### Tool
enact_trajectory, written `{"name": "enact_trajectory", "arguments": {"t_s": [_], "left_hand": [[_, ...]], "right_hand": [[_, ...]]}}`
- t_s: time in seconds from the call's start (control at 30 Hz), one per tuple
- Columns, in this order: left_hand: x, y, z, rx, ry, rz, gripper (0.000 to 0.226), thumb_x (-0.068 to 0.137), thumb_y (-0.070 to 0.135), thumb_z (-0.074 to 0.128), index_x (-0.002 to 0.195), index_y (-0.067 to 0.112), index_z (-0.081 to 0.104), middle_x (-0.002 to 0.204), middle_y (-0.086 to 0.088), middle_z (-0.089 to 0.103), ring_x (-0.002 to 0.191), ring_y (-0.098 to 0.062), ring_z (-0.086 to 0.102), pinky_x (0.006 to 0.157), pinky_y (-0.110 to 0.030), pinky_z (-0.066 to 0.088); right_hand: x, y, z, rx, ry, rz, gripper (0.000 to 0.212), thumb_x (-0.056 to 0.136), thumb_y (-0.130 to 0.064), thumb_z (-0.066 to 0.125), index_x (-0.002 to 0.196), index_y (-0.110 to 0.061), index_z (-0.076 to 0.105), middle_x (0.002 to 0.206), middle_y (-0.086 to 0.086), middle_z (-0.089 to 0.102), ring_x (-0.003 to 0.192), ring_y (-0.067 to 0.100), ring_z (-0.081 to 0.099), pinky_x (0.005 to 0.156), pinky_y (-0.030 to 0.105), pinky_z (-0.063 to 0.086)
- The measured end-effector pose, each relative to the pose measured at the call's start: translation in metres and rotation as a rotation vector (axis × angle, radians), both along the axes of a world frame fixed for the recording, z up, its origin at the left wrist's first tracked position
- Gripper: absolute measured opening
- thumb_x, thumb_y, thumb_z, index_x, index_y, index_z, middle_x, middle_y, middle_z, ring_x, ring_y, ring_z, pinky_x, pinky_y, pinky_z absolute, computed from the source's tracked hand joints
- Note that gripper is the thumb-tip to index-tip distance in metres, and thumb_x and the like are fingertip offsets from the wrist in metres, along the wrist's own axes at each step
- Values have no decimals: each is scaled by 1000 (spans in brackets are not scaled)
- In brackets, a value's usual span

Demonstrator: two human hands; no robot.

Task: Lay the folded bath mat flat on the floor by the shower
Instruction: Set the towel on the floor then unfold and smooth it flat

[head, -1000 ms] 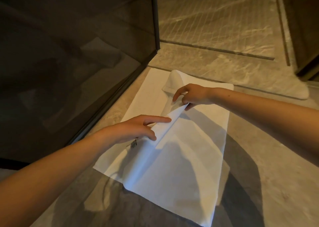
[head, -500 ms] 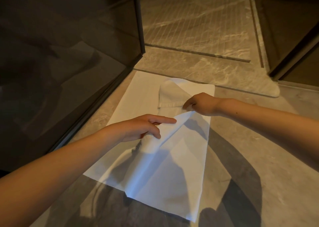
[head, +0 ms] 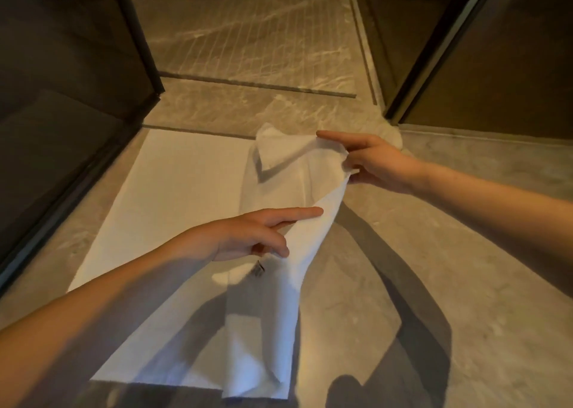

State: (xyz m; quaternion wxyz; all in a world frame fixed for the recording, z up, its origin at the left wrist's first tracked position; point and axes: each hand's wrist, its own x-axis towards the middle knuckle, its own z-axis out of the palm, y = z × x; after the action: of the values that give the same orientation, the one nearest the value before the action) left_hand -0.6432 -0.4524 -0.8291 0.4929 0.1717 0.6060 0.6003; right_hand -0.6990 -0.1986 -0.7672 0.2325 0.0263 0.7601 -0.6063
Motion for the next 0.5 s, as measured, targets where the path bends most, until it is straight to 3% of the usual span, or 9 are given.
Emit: {"name": "enact_trajectory", "arguments": {"t_s": [0.1,0.2,0.23,0.3,0.37,0.4,0.43,0.47,0.5], "left_hand": [[-3,37,-3,44,-26,-67,79,72,1,58,134,49,53,155,23,33,141,2,31,105,-33,27],[-3,72,-9,64,-69,-143,79,72,7,59,135,54,50,152,29,35,137,2,37,99,-31,30],[-2,84,-12,82,-87,-160,79,73,6,58,135,53,49,152,28,35,132,-1,43,89,-32,28],[3,109,-18,120,-137,-156,80,73,0,55,137,48,50,155,20,36,107,-22,45,71,-35,16],[9,131,-23,150,-211,-120,80,72,-3,52,139,40,52,155,12,39,93,-27,47,64,-23,26],[12,141,-24,169,-253,-102,80,71,-4,50,140,36,52,156,10,39,111,-18,55,69,-18,39],[16,149,-25,186,-295,-86,79,72,-4,49,142,32,51,156,7,38,130,-16,49,78,-17,46],[19,158,-27,209,-338,-76,78,73,-6,47,143,29,49,156,5,38,131,-22,49,81,-17,48],[22,165,-28,231,-380,-69,76,77,-9,43,144,26,47,156,4,37,139,-14,37,79,-15,50]], "right_hand": [[10,40,3,-10,-16,-85,67,89,14,37,132,-31,61,131,3,59,114,29,59,94,50,54],[23,76,1,-15,-60,-183,68,88,15,37,132,-31,62,128,-1,59,110,26,62,87,43,59],[27,87,0,-11,-76,-215,68,88,15,37,132,-31,61,128,-2,58,110,25,62,83,40,60],[35,107,-4,26,-96,-257,68,88,14,38,132,-33,60,131,-3,54,112,25,61,80,36,61],[41,125,-8,85,-109,-280,69,88,13,39,134,-34,58,134,-1,50,114,25,59,80,35,61],[43,133,-9,106,-122,-291,69,88,13,39,134,-35,58,134,-2,50,113,24,59,79,34,61],[46,139,-11,118,-140,-301,69,89,12,39,134,-35,57,131,-3,51,112,23,59,77,32,61],[48,145,-11,130,-158,-306,69,89,12,38,135,-36,57,129,-5,52,111,22,60,76,31,60],[49,151,-12,149,-171,-304,69,90,13,38,136,-36,56,128,-6,53,111,22,60,78,31,60]]}}
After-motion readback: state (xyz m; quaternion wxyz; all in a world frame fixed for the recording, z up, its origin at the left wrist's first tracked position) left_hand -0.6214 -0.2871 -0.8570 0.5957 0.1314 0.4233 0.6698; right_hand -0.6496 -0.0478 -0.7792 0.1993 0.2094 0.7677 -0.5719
